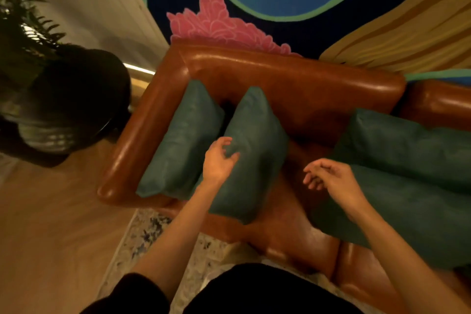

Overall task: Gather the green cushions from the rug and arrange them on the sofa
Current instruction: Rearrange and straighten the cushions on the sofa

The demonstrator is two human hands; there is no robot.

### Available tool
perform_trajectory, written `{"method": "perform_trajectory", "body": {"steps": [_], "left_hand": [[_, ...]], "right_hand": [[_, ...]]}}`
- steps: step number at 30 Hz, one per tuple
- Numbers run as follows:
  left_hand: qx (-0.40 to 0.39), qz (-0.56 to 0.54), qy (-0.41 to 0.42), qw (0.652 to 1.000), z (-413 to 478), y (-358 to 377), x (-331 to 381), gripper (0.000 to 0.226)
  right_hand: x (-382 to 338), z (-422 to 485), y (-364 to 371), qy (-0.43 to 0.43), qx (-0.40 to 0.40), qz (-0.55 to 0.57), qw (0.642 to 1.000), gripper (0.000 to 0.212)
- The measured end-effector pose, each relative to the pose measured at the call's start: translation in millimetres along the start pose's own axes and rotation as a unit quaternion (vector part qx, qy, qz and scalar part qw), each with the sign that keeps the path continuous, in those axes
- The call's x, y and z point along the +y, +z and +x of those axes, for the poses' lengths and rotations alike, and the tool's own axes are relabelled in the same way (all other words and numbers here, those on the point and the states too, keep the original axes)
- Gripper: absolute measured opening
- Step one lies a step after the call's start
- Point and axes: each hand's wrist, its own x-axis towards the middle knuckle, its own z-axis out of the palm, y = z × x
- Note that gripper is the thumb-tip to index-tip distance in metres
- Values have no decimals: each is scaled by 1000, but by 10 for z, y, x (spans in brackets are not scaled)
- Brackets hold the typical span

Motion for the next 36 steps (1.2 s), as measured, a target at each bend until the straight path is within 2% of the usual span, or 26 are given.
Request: {"method": "perform_trajectory", "body": {"steps": [3,6,7,10,14,17,20,22,26,28,29,32,34,36], "left_hand": [[-72,133,-70,986,455,-14,-164,102],[-172,170,-105,965,624,95,-311,128],[-195,167,-100,961,640,146,-387,130],[-188,152,-73,968,534,253,-497,122],[-219,206,5,954,282,354,-427,113],[-251,201,62,945,64,471,-338,109],[-281,151,99,942,-16,560,-316,102],[-296,124,122,939,-34,542,-335,97],[-340,81,112,930,31,496,-349,80],[-328,50,103,938,47,512,-344,71],[-309,35,87,946,37,520,-362,67],[-242,-19,-20,970,-8,534,-517,54],[-213,-90,-110,967,1,490,-623,46],[-196,-144,-173,954,65,382,-738,37]], "right_hand": [[-107,252,409,69,-36,-3,997,15],[-179,470,669,92,-48,-25,994,8],[-191,548,738,102,-38,-32,994,8],[-126,692,847,150,8,-22,988,11],[-10,748,876,250,38,38,967,82],[40,716,977,258,66,135,954,83],[137,773,1004,252,97,127,954,129],[268,826,942,265,111,79,955,136],[655,932,762,281,119,15,952,127],[918,1020,665,267,114,14,957,128],[955,1032,629,261,110,13,959,121],[705,946,584,259,140,27,955,73],[401,902,560,261,156,49,951,44],[130,943,468,265,164,85,946,28]]}}
